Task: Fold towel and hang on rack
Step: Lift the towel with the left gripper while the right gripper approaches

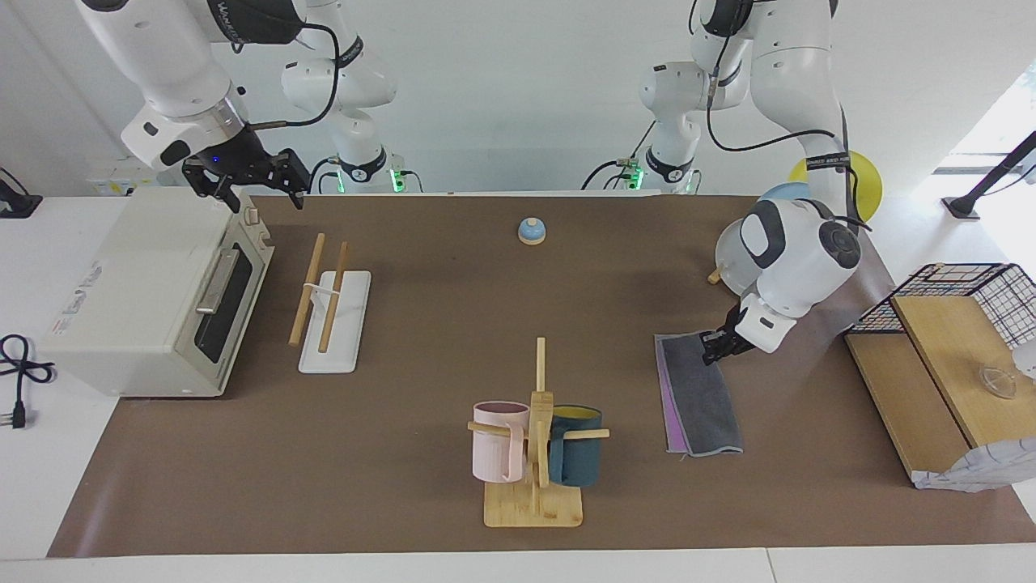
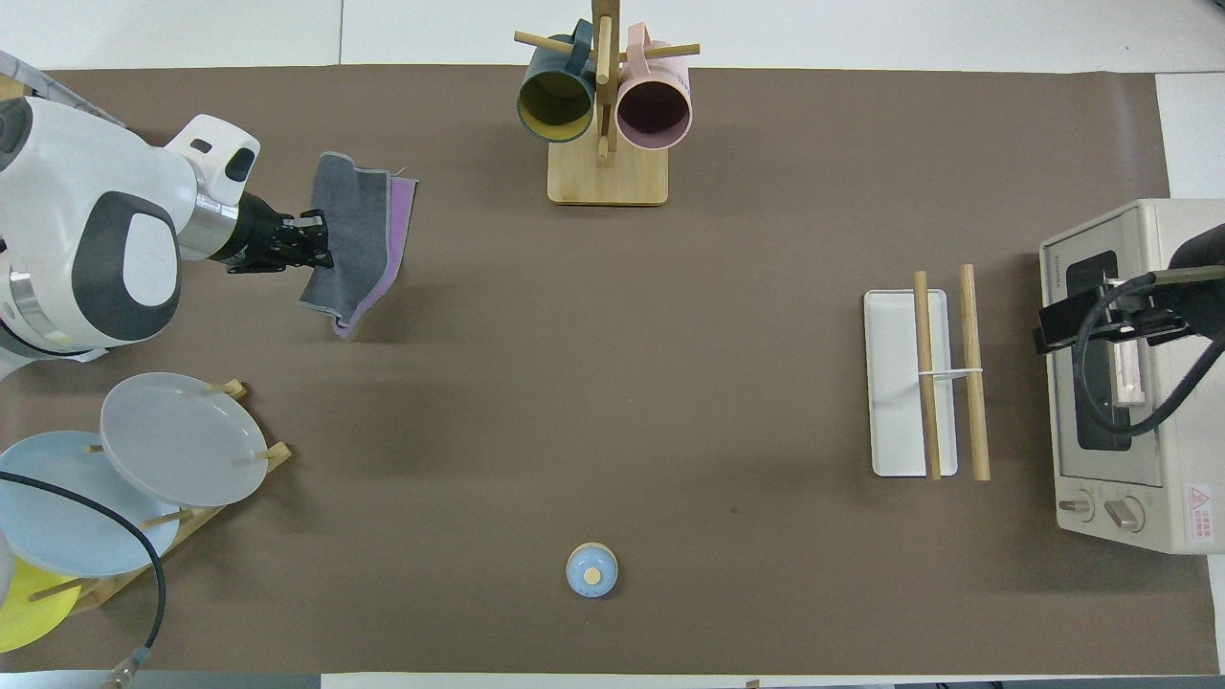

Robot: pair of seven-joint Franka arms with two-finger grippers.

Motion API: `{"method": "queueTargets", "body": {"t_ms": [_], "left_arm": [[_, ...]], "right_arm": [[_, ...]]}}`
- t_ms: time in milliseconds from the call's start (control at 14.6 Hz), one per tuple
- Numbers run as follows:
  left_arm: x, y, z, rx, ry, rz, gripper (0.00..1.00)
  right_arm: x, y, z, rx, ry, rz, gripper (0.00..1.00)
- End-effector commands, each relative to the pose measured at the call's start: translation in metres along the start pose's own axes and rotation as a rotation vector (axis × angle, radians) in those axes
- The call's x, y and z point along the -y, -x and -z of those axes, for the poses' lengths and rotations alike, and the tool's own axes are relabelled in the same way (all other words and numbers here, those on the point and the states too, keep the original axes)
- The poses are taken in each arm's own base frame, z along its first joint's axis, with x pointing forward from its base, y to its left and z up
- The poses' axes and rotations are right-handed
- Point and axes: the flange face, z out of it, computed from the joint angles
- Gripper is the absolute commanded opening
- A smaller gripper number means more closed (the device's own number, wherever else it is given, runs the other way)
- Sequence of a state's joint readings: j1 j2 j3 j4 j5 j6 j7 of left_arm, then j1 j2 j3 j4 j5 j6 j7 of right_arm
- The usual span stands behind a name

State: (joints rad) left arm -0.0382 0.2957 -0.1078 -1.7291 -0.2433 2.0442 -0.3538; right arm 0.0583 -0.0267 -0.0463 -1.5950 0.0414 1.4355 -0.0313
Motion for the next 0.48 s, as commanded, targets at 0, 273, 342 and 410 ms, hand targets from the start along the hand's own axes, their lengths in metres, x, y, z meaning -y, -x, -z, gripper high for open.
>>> {"method": "queueTargets", "body": {"t_ms": [0,273,342,410], "left_arm": [[-0.026,0.016,0.043,0.021,0.016,0.22,0.0],[-0.082,0.061,0.098,0.026,0.087,0.601,0.0],[-0.095,0.078,0.114,0.038,0.12,0.683,0.0],[-0.103,0.089,0.125,0.054,0.145,0.78,0.0]], "right_arm": [[0.002,0.007,-0.001,-0.003,-0.024,0.015,1.0],[0.003,0.008,-0.002,-0.001,-0.037,0.01,1.0],[0.001,0.008,-0.003,0.001,-0.05,0.003,1.0],[0.001,0.008,-0.003,0.001,-0.071,-0.025,1.0]]}}
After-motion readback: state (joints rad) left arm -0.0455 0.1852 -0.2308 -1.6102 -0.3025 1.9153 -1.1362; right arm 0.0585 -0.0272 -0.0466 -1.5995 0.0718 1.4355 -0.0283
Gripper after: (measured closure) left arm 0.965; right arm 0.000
